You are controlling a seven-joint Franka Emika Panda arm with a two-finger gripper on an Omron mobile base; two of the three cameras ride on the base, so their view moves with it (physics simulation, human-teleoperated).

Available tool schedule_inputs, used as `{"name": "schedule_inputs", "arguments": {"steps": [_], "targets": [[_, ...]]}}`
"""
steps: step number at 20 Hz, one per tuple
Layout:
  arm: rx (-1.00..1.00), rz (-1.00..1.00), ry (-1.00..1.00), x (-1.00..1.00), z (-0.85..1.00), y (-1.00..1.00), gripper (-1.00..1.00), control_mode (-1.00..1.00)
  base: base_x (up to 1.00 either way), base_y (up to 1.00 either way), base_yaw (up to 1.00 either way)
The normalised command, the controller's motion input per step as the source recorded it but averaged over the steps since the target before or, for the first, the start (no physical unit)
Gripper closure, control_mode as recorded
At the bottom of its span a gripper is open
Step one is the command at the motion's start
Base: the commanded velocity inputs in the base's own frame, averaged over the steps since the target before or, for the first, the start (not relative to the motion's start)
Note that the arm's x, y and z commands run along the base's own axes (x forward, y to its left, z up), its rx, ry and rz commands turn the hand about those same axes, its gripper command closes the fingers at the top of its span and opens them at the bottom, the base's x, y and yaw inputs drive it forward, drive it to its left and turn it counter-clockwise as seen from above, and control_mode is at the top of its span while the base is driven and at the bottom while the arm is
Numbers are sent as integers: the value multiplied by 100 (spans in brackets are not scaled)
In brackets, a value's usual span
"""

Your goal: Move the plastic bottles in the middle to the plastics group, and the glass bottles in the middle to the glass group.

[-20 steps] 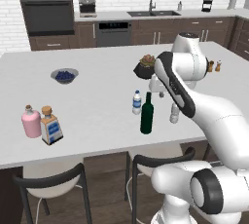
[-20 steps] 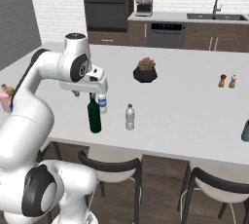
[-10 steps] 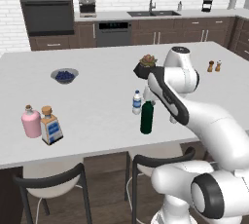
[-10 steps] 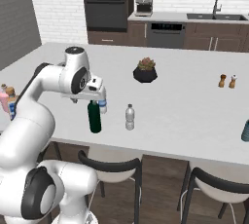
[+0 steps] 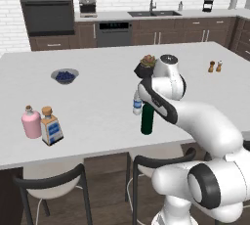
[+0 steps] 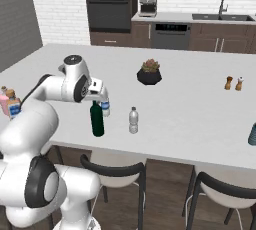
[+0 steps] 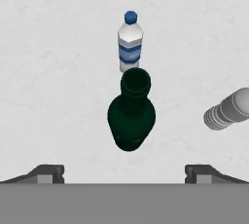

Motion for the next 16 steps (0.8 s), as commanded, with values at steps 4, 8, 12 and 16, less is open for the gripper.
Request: {"name": "schedule_inputs", "arguments": {"steps": [4,8,12,16], "targets": [[0,0,1,16,-7,0,-100,-100,0,0,0],[0,0,3,19,-19,-2,-100,-100,0,0,0],[0,0,0,21,-29,0,-100,-100,0,0,0],[0,2,1,6,-29,0,-100,-100,0,0,0]]}}
